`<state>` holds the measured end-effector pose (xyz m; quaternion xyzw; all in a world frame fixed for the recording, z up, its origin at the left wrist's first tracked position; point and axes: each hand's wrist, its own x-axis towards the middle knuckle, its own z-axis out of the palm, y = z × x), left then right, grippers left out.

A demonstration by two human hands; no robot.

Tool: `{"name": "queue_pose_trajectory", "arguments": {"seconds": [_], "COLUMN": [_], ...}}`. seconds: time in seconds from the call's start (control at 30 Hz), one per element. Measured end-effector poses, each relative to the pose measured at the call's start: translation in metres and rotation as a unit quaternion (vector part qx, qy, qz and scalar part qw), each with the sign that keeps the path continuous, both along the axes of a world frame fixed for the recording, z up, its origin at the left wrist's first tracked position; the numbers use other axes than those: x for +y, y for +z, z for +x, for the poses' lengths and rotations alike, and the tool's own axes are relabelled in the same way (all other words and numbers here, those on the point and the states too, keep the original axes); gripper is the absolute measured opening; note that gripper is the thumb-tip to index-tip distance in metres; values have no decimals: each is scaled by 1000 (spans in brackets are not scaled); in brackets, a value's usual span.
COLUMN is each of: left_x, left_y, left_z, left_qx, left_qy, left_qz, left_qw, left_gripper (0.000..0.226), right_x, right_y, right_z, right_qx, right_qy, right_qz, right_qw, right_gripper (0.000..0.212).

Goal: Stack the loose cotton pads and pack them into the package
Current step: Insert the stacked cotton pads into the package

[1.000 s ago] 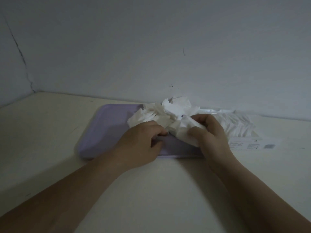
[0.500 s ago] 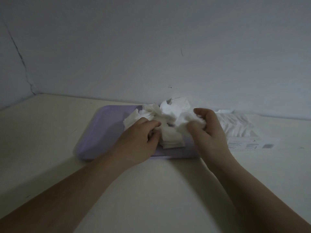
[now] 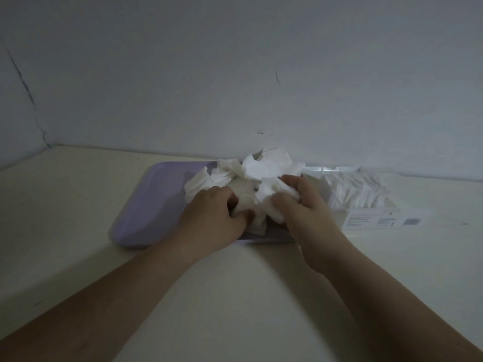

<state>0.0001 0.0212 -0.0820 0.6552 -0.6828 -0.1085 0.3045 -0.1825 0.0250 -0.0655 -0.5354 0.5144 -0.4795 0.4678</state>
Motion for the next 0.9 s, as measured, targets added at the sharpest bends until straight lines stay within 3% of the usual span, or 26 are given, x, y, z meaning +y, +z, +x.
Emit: {"name": "queue_pose_trajectory", "arguments": {"seconds": [0.17,0.27,0.33,0.43,0.5,0.67,0.9], "left_x": [0,0,0,2,4,9,9], "left_y": [2,6,11,17,16,12,10], "left_z": [-2,0,5,13,14,10,11], "left_qx": [187,297,349,419,452,411,417], "left_qy": [-38,-66,-68,-108,-151,-188,-168], "left_qz": [47,70,70,85,97,94,75], "left_qw": [980,950,932,898,874,887,890], "left_gripper": [31,51,59,37,27,28,30], "right_x": [-5,-6,-6,-8,-8,-7,-12], "right_y": [-2,-2,-2,-2,-3,-7,-12], "right_z": [-4,-4,-7,-10,-11,-11,-14], "right_qx": [-70,-88,-43,47,54,48,94], "right_qy": [-12,-26,-73,-118,-98,-1,20], "right_qz": [5,-9,-38,-87,-94,-78,-98], "right_qw": [997,996,996,988,989,996,991], "right_gripper": [52,44,46,51,50,48,52]}}
